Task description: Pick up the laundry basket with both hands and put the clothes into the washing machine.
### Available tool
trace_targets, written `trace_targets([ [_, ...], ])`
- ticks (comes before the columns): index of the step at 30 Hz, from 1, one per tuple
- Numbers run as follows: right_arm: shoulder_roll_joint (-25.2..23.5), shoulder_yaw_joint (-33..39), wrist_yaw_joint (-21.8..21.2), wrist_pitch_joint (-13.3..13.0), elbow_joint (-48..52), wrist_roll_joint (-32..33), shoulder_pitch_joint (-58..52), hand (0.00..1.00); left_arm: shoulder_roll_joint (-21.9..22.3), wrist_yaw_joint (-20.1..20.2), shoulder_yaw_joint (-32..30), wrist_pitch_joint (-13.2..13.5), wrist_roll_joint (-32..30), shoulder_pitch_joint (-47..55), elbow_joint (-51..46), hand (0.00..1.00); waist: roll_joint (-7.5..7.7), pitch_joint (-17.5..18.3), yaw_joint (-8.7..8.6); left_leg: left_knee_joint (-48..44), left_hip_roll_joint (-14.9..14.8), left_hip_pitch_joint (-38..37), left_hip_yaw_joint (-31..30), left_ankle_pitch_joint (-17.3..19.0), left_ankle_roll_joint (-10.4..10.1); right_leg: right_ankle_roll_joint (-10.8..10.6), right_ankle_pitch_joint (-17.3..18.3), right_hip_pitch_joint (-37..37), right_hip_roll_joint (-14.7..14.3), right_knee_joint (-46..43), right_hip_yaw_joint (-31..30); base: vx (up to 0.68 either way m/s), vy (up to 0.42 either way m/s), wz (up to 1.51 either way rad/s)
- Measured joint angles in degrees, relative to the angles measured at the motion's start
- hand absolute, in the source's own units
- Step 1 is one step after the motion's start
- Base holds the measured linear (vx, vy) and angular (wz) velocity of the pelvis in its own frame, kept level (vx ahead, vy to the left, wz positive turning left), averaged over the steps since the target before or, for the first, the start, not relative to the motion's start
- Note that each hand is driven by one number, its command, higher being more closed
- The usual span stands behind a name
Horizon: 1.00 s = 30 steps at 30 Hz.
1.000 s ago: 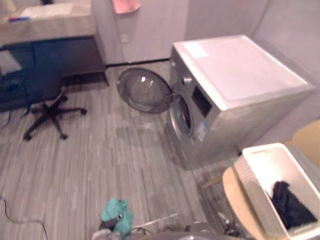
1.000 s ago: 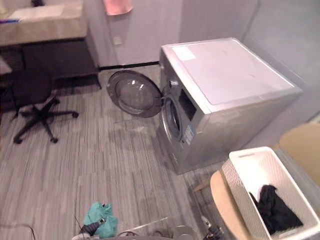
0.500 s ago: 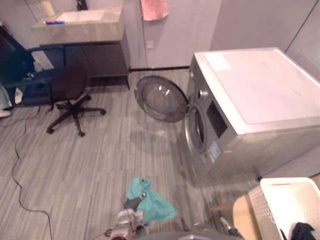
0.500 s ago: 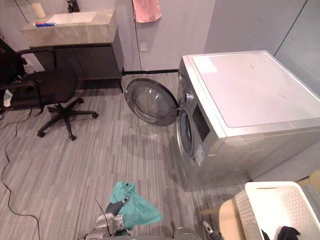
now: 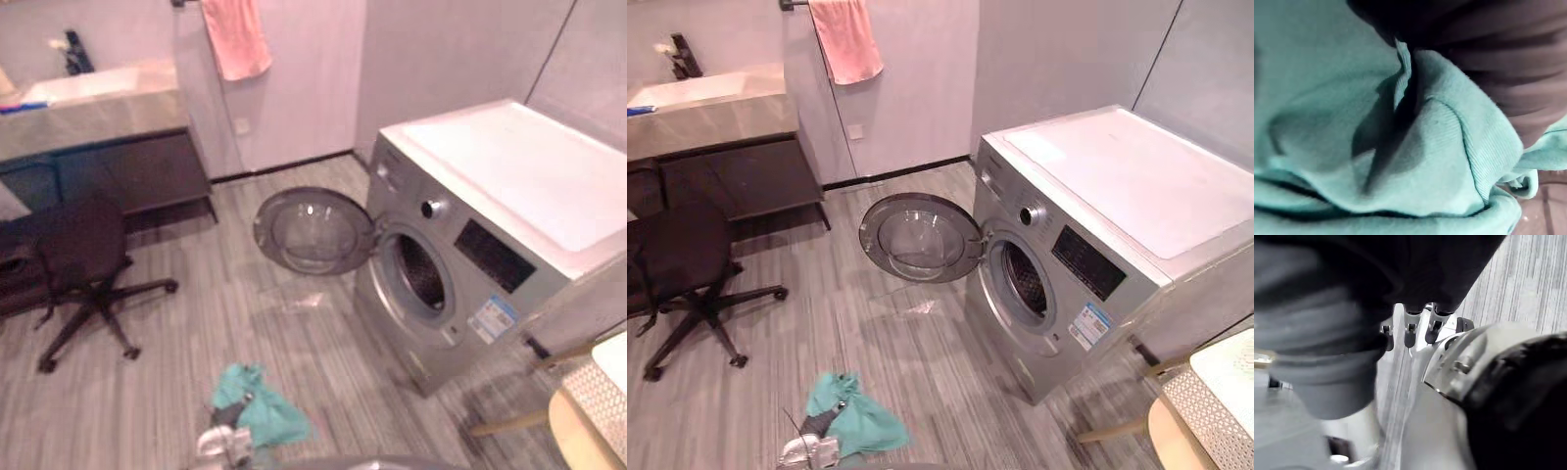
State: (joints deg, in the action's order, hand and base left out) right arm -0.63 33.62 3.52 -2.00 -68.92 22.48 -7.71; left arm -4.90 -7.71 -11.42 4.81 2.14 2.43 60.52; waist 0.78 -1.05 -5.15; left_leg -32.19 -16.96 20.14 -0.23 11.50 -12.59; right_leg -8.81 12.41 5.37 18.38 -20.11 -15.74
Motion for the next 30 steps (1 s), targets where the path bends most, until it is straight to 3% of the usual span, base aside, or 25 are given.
trace_targets([
  [1, -0.12, 2.27, -0.07, -0.17, 0.21, 0.11, 0.59, 0.0, -0.33, 0.05, 0.69, -0.36, -0.05, 0.13, 1.03, 1.0, -0.14, 0.75, 0.03, 0.84, 0.84, -0.38, 1.66, 0.54, 0.93, -1.46, -6.12, -2.69, 0.56, -0.46, -2.26, 0.27, 0.543, -0.32],
  [2, -0.13, 2.63, -0.06, -0.28, 0.35, 0.18, 0.87, 0.0, -0.61, 0.07, 0.88, -0.6, -0.06, 0.44, 1.26, 1.0, 0.11, 1.24, 0.12, 1.94, 1.47, -0.72, 2.92, 0.34, 1.41, -0.6, -8.94, -4.65, 0.85, -1.12, -3.75, 0.22, 0.437, -0.55],
  [4, 0.1, 2.01, -0.45, -0.32, 1.75, 0.44, 1.17, 0.0, -0.96, 0.07, 4.68, -1.1, -0.17, 0.72, 1.28, 1.0, 0.52, 1.73, 0.43, 6.73, 4.25, -4.61, 8.84, -1.64, 4.25, 4.23, -22.28, -11.04, 3.02, -4.19, -4.8, 0.19, 0.407, -0.72],
  [5, 0.3, 1.8, -0.5, -0.33, 2.04, 0.46, 1.18, 0.0, -0.96, 0.11, 5.75, -1.33, -0.27, 0.8, 1.27, 1.0, -0.09, 1.52, 0.41, 8.02, 4.69, -6.16, 10.58, -2.04, 4.93, 5.55, -26.69, -12.47, 3.62, -4.4, -3.64, 0.19, 0.414, -0.96],
  [6, 0.53, 1.79, -0.46, -0.56, 2.68, 0.58, 1.25, 0.0, -0.64, 0.13, 7.76, -1.56, -0.68, 0.98, 1.2, 1.0, -1.9, 0.59, -0.09, 11.79, 4.5, -10.06, 14.2, -2.97, 6.51, 6.36, -27.44, -15.78, 4.25, -7.8, 1.22, 0.13, 0.228, -0.88],
  [7, 0.67, 1.77, -0.6, -0.4, 2.8, 0.61, 1.38, 0.0, -1.03, 0.13, 8.25, -1.83, -0.68, 0.95, 1.2, 1.0, -2.28, 0.23, -0.53, 13.72, 4.56, -12.11, 15.63, -3.34, 6.97, 6.45, -22.3, -17.86, 3.81, -11.81, 5.03, 0.14, 0.234, -1.12],
  [8, 0.88, 1.22, -0.51, 0.1, 2.68, 0.73, 1.26, 0.0, -1.74, 0.03, 9.28, -2.11, -0.68, 0.59, 1.0, 1.0, -2.68, -0.52, -0.68, 17.81, 4.96, -16.69, 19.13, -3.97, 7.43, 6.73, -12.72, -20.47, 2.92, -18.72, 14.44, 0.11, 0.161, -1.21],
  [9, 1.18, 0.1, -0.39, 0.08, 2.69, 0.7, 0.73, 0.0, -2.08, 0.05, 9.58, -2.11, -0.67, 0.49, 0.71, 1.0, -3.24, -0.77, -0.76, 21.25, 5.01, -20.86, 22.73, -4.56, 7.4, 7.61, -6.52, -21.52, 0.3, -21.39, 22.53, 0.1, 0.149, -1.27],
  [10, 1.25, -0.69, -0.33, 0.08, 2.71, 0.69, 0.52, 0.0, -2.26, 0.05, 9.49, -2.11, -0.67, 0.27, 0.72, 1.0, -3.47, -0.87, -0.88, 22.79, 5.01, -22.4, 24.43, -4.72, 7.29, 7.51, -4.19, -21.85, -2.03, -21.43, 25.23, 0.1, 0.074, -1.34],
  [11, 1.18, -1.76, -0.43, 0.08, 2.8, 0.73, 0.65, 0.0, -2.35, 0.07, 9.05, -2.1, -0.65, -0.43, 0.78, 1.0, -3.58, -0.99, -0.99, 24.95, 5.17, -24.5, 27.68, -4.87, 7.02, 6.93, -1.38, -22.61, -7.55, -18.98, 27.38, 0.12, 0.001, -1.21],
  [12, 1.19, -2.35, -0.46, 0.03, 2.89, 0.72, 0.84, 0.0, -2.11, 0.16, 8.57, -2.1, -0.64, -1.58, 1.0, 1.0, -3.19, -1.24, -1.6, 26.25, 5.88, -25.5, 30.1, -4.72, 6.94, 6.4, -0.55, -23.0, -11.92, -13.2, 28.88, 0.13, -0.025, -1.04],
  [13, 1.15, -2.5, -0.47, 0.01, 2.9, 0.73, 0.98, 0.0, -2.11, 0.21, 8.42, -2.07, -0.64, -2.19, 1.04, 1.0, -2.64, -1.54, -2.19, 26.84, 6.73, -25.8, 30.7, -4.31, 7.01, 6.62, -0.44, -22.24, -12.92, -8.31, 30.24, 0.17, -0.028, -0.94],
  [14, 1.69, -2.01, -0.55, -0.04, 2.77, 0.78, 1.55, 0.0, -0.74, 0.34, 7.85, -2.09, -0.68, -3.81, 1.91, 1.0, -3.51, -2.64, -2.11, 29.43, 7.69, -27.37, 31.77, -4.51, 5.82, 9.59, -1.24, -19.84, -14.16, -2.44, 33.07, 0.2, 0.049, -0.68],
  [15, 2.06, -0.44, -0.52, -0.6, 3.32, 1.16, 2.08, 0.0, 1.09, 1.49, 7.96, -2.12, -0.79, -5.25, 2.49, 1.0, -5.37, -3.62, -2.57, 31.54, 8.08, -28.11, 31.44, -5.33, 5.04, 10.08, -3.25, -18.72, -15.18, 0.74, 34.92, 0.19, 0.07, -0.6],
  [17, 1.58, 1.44, -0.41, -0.57, 3.58, 1.58, 1.75, 0.0, 3.39, 1.8, 7.39, -2.06, -1.72, -7.05, 2.5, 1.0, -6.72, -3.71, -3.22, 33.85, 8.04, -29.64, 31.3, -6.57, 4.58, 11.84, -3.13, -18.12, -16.37, 1.17, 34.91, 0.18, 0.058, -0.12],
  [19, 0.12, 2.1, -0.48, -0.58, 5.76, 1.85, 1.02, 0.0, 4.78, 2.54, 6.21, -2.19, -3.22, -7.52, 2.2, 1.0, -4.94, -4.46, -3.42, 32.42, 7.71, -31.7, 31.74, -7.56, 4.15, 12.37, -2.73, -15.23, -16.37, 1.53, 35.59, 0.18, -0.037, -0.01],
  [20, -1.1, 2.02, -0.57, -0.59, 7.47, 2.22, 0.11, 0.0, 5.61, 2.77, 6.35, -2.29, -3.68, -7.08, 1.09, 1.0, -3.5, -4.38, -3.46, 26.71, 6.78, -30.91, 31.94, -6.65, 3.49, 11.7, -1.9, -13.11, -16.02, 2.56, 35.42, 0.13, -0.079, 0.02],
  [21, -1.91, 1.64, -0.52, -0.66, 8.28, 2.42, -0.76, 0.0, 6.67, 2.73, 6.56, -2.35, -3.91, -6.34, -0.38, 1.0, -2.22, -4.1, -3.41, 14.94, 4.24, -27.65, 31.38, -4.34, 2.62, 10.62, -0.29, -11.2, -15.45, 3.85, 34.95, 0.11, -0.071, 0.05],
  [23, -2.24, 0.7, -0.2, -0.62, 9.94, 2.92, -1.75, 0.0, 8.44, 2.72, 6.77, -2.36, -3.85, -5.65, -2.17, 1.0, -2.68, -4.27, -3.21, -3.2, -1.1, -21.31, 28.46, -4.35, 4.14, 10.52, 0.57, -8.81, -16.0, 4.23, 34.66, 0.07, -0.017, -0.05],
  [24, -1.89, -0.94, 0.08, -0.5, 10.93, 2.94, -1.85, 0.0, 8.35, 3.35, 7.32, -2.35, -3.87, -5.26, -2.47, 1.0, -3.47, -4.95, -2.89, -15.64, -4.32, -16.08, 23.82, -7.41, 5.28, 11.47, 1.13, -6.89, -17.26, 4.15, 33.36, 0.16, 0.08, -0.64],
  [25, -0.95, -1.74, 0.12, -0.47, 11.49, 2.93, -1.72, 0.0, 8.39, 3.23, 7.05, -2.36, -3.83, -4.28, -3.29, 1.0, -4.54, -4.82, -1.69, -23.54, -5.18, -12.57, 20.35, -6.94, 5.39, 12.13, 1.79, -5.8, -17.6, 3.47, 31.05, 0.22, 0.174, -0.86],
  [28, -0.59, -2.7, 0.17, -0.62, 11.14, 2.93, -0.19, 0.0, 8.27, 2.46, 5.9, -1.82, -3.53, -2.41, -4.6, 1.0, -4.37, -4.76, 0.1, -22.93, -4.02, -8.77, 19.26, -5.43, 7.07, 11.18, 1.19, -4.07, -16.15, 4.45, 25.55, 0.19, 0.21, -1.07],
  [30, -0.48, -2.73, 0.17, -0.66, 9.81, 2.76, 1.96, 0.0, 7.76, 2.4, 4.4, -1.66, -2.52, -0.9, -3.85, 1.0, -3.73, -4.78, 1.07, -10.26, -4.49, -7.83, 18.18, -5.02, 7.73, 10.22, 0.87, -3.73, -14.62, 5.03, 20.51, 0.26, 0.285, -1.06],
])
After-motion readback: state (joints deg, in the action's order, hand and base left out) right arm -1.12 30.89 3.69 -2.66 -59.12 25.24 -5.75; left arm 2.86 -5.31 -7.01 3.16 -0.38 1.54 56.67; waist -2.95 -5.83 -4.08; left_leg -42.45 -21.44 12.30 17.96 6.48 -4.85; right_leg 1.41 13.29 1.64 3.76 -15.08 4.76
